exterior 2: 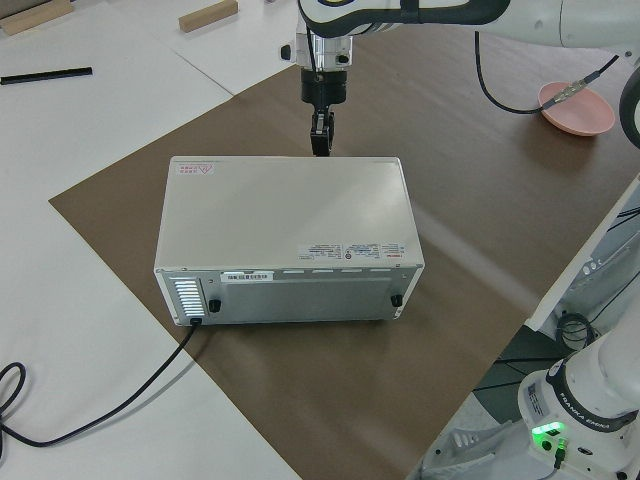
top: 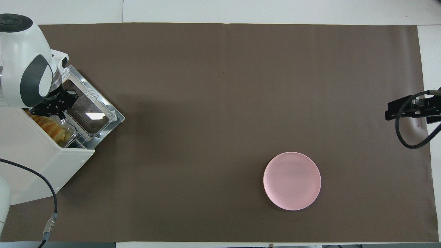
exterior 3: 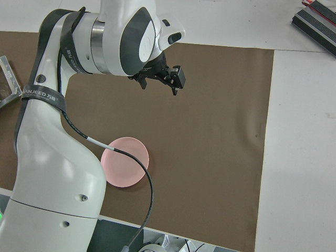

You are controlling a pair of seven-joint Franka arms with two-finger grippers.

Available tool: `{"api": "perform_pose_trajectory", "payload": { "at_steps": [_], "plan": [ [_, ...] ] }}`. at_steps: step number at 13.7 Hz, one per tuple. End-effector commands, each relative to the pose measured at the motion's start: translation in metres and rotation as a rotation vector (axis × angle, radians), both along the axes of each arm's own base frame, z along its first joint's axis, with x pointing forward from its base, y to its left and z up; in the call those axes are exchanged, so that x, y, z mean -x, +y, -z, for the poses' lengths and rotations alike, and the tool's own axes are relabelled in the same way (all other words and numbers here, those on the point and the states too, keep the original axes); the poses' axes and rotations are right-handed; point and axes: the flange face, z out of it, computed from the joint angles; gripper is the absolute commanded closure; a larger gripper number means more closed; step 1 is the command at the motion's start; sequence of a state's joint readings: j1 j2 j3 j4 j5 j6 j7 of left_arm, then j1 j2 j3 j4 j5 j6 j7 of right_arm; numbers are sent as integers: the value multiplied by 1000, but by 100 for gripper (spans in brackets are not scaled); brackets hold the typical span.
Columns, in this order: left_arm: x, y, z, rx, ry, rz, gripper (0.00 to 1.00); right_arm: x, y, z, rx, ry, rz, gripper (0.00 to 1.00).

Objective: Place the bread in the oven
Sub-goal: 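Lower the tray inside the oven and open the left gripper, then withdraw the left gripper out of the oven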

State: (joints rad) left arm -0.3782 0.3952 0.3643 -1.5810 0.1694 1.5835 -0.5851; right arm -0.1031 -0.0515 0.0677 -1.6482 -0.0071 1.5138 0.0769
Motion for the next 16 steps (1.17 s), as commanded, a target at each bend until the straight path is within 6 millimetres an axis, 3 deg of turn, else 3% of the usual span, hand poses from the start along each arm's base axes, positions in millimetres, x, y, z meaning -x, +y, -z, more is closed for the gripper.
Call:
{"api": "perform_pose_trajectory", "payload": {
  "at_steps": [1,4,5,7,8,14,16],
  "plan": [
    [16,4,-3,-9,18,13,100,5,-1,-2,-13,-16,-9,0],
    [14,12,-5,-28,9,15,100,5,-2,-1,-13,-13,-9,0],
    [14,13,-5,-36,8,20,96,5,-2,-1,-13,-13,-9,0],
    [13,11,-6,-35,6,27,13,5,-2,-1,-13,-13,-9,0],
    [13,8,-7,-33,6,35,0,5,-2,-1,-13,-13,-9,0],
    [-6,-2,-28,-20,-117,84,0,5,-2,-1,-13,-13,-7,0],
    [-8,1,-51,13,-134,153,0,5,-2,-1,-13,-13,-7,0]
  ]
}}
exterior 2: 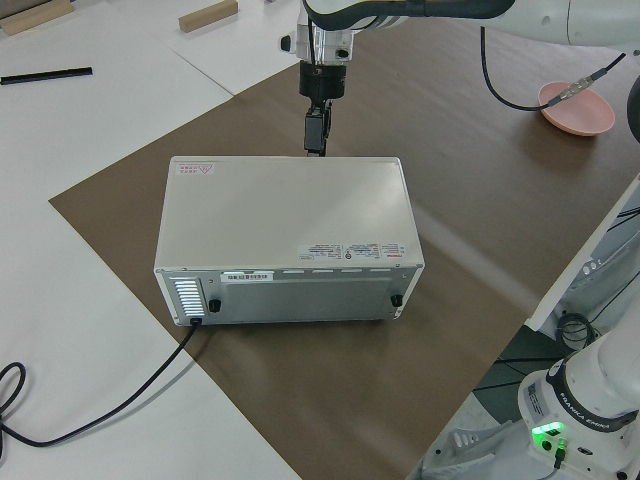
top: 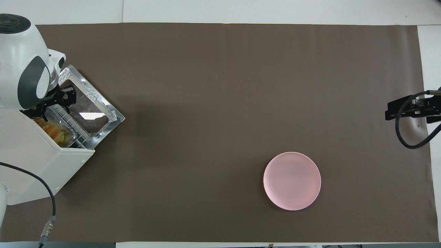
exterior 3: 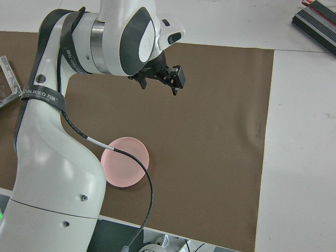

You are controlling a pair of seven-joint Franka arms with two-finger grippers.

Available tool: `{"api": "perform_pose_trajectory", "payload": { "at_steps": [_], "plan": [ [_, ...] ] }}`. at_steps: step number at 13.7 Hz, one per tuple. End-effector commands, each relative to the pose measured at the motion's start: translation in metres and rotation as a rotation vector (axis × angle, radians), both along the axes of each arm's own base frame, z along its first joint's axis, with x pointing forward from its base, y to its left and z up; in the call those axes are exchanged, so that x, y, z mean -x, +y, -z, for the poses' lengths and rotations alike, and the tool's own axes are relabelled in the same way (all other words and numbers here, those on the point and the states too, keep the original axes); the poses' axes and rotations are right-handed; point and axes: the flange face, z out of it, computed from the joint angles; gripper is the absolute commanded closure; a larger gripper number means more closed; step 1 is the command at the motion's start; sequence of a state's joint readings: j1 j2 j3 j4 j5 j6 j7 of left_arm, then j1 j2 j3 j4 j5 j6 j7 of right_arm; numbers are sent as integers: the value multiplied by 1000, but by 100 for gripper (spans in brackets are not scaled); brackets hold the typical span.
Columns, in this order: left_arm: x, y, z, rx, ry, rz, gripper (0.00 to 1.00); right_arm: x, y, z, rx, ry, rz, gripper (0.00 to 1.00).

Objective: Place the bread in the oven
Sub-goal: 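Withdraw the left gripper out of the oven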

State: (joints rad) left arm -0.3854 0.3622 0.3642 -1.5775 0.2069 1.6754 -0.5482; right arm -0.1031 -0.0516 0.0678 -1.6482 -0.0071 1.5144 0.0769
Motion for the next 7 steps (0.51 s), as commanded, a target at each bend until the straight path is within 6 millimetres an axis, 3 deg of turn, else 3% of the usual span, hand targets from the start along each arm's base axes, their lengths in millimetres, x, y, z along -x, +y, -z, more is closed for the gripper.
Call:
{"api": "perform_pose_trajectory", "payload": {
  "at_steps": [1,3,7],
  "plan": [
    [4,6,-39,43,-14,159,0,5,-2,-1,-13,-12,-7,0],
    [13,10,-68,75,-18,224,0,5,-2,-1,-13,-12,-7,0],
    [42,7,-103,230,27,295,0,5,-2,-1,-13,-12,-6,0]
  ]
}}
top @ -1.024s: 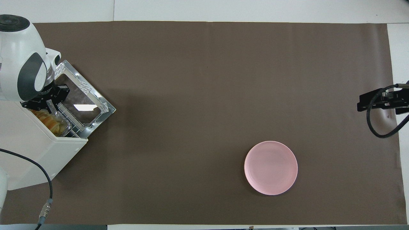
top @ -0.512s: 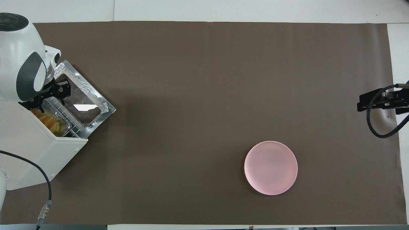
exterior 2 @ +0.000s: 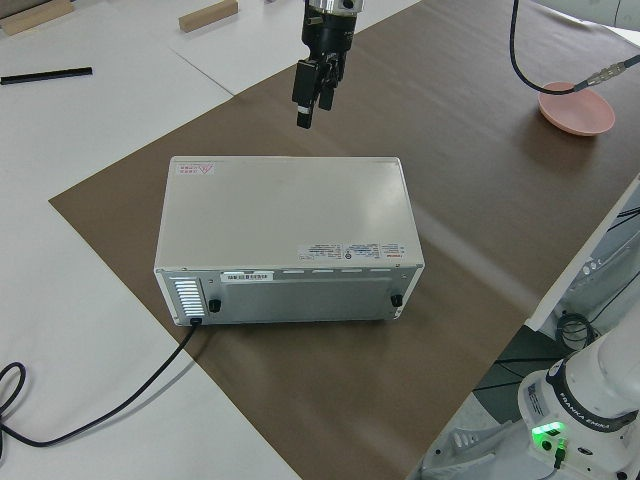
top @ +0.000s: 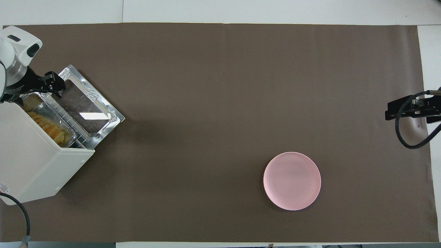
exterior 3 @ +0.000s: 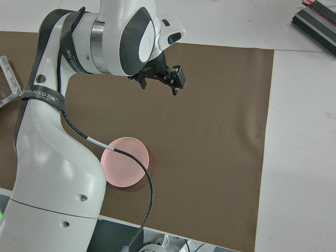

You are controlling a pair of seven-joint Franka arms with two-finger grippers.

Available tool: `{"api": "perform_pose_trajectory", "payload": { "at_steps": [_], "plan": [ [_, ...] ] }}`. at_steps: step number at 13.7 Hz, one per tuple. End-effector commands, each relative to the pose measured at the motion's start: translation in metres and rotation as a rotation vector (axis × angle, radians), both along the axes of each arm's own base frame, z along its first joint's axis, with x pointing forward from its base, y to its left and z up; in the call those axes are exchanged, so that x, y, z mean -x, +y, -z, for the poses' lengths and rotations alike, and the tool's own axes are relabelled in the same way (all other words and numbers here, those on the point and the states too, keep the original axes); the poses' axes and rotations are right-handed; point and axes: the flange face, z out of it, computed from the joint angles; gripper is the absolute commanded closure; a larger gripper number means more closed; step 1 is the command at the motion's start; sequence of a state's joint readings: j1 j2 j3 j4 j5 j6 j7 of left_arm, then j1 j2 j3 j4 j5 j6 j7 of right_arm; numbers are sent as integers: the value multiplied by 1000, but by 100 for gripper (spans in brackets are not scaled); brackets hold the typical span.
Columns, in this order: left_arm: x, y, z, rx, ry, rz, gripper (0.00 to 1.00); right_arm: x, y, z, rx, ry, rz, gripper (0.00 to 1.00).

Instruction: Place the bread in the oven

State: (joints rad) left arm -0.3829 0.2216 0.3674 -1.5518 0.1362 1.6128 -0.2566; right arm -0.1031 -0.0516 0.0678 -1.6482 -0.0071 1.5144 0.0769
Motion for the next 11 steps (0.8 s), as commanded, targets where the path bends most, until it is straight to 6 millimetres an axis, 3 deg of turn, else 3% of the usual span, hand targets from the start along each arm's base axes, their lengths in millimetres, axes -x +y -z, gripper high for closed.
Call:
{"api": "perform_pose_trajectory", "payload": {
  "at_steps": [1,4,7,9,11],
  "plan": [
    [29,6,-27,79,69,122,0,5,-2,-1,-13,-12,-6,0],
    [57,14,-62,125,81,160,0,5,-2,-1,-13,-12,-6,0],
    [82,17,-83,192,127,230,0,5,-2,-1,-13,-12,-6,0],
    [93,14,-98,205,116,283,0,5,-2,-1,-13,-12,-6,0],
    [93,4,-100,202,114,302,0,5,-2,-1,-13,-12,-6,0]
  ]
}}
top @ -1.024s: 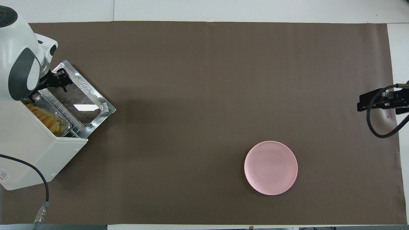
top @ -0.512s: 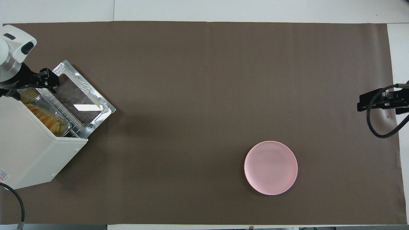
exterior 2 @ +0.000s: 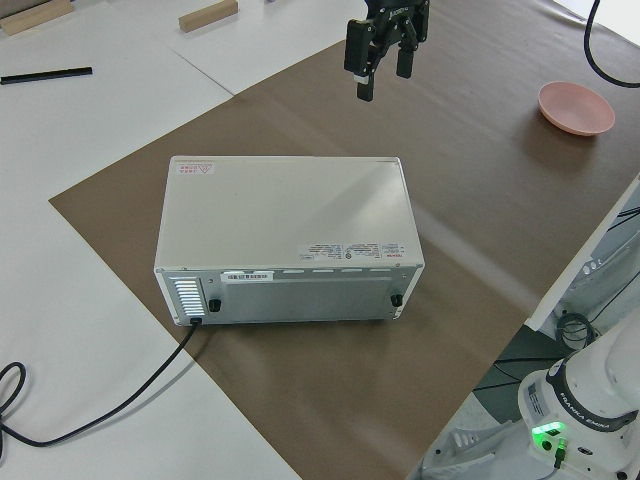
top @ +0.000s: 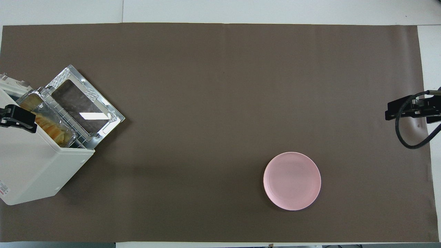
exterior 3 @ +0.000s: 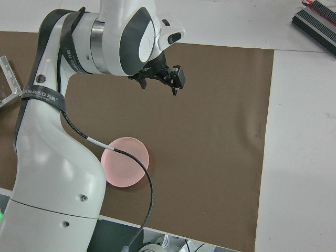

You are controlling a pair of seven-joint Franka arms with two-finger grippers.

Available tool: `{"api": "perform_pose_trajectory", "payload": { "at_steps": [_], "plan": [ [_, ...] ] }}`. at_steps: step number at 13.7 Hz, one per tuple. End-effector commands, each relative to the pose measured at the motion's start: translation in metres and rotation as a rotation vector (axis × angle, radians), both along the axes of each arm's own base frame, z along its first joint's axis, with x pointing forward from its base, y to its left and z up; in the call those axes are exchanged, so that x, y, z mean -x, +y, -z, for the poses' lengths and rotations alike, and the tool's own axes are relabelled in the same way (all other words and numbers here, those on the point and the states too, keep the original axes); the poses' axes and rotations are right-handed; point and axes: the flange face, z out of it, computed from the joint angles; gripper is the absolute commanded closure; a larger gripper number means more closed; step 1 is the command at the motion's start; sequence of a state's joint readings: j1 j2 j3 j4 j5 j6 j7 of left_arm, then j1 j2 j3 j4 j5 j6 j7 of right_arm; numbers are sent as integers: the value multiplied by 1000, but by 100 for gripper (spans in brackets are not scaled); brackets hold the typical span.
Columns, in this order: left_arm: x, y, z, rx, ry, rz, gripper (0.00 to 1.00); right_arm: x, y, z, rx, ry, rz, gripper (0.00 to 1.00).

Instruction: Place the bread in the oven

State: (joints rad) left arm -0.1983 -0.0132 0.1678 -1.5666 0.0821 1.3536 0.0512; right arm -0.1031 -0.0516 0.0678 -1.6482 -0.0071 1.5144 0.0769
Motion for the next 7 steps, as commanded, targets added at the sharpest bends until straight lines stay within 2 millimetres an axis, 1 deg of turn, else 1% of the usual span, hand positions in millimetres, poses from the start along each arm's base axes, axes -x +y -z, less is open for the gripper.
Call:
{"api": "perform_pose_trajectory", "payload": {
  "at_steps": [1,3,4,5,6,7],
  "plan": [
    [8,-5,0,21,1,20,0,5,-3,-1,-13,-12,-6,0],
    [-8,-5,0,64,-76,8,0,5,-3,-1,-13,-12,-6,0],
    [-9,-9,2,59,-60,16,0,5,-3,0,-13,-11,-6,0],
    [-8,-17,-1,62,-59,30,0,5,-3,0,-14,-11,-7,0],
    [-7,-18,1,70,-50,31,0,5,-3,0,-14,-11,-6,0],
    [-6,-19,6,71,-35,41,0,5,-4,0,-14,-11,-6,0]
  ]
}}
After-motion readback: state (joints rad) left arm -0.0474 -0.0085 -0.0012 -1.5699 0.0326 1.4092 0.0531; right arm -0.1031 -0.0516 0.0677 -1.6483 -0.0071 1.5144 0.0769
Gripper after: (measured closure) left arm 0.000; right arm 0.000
